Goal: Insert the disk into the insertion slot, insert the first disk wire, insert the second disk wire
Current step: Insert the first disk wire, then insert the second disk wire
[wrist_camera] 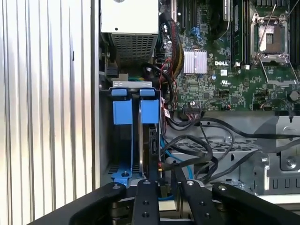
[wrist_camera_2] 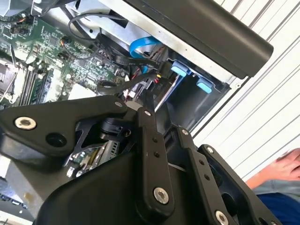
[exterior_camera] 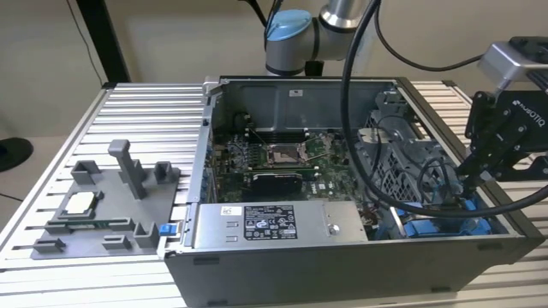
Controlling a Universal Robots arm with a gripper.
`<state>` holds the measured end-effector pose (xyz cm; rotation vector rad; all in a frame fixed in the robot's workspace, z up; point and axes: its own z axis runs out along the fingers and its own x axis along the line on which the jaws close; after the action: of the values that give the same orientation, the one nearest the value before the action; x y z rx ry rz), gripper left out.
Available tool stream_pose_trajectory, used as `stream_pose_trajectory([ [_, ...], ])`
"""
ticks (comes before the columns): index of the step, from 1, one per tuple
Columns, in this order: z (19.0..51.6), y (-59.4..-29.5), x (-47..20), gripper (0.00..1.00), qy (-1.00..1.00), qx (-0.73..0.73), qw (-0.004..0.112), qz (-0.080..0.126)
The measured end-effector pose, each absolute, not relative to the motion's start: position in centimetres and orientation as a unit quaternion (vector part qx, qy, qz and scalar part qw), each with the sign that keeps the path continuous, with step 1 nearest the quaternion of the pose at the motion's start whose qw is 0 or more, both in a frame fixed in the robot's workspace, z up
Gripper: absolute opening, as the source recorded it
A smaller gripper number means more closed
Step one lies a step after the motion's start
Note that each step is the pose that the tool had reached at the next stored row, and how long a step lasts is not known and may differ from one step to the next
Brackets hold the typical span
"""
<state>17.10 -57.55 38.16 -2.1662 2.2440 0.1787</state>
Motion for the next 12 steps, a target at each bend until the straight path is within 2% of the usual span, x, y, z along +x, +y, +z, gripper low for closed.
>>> stream_pose_trajectory([
  [12,38.2,-57.6,19.6,0.0,0.718,-0.693,0.007,0.059],
])
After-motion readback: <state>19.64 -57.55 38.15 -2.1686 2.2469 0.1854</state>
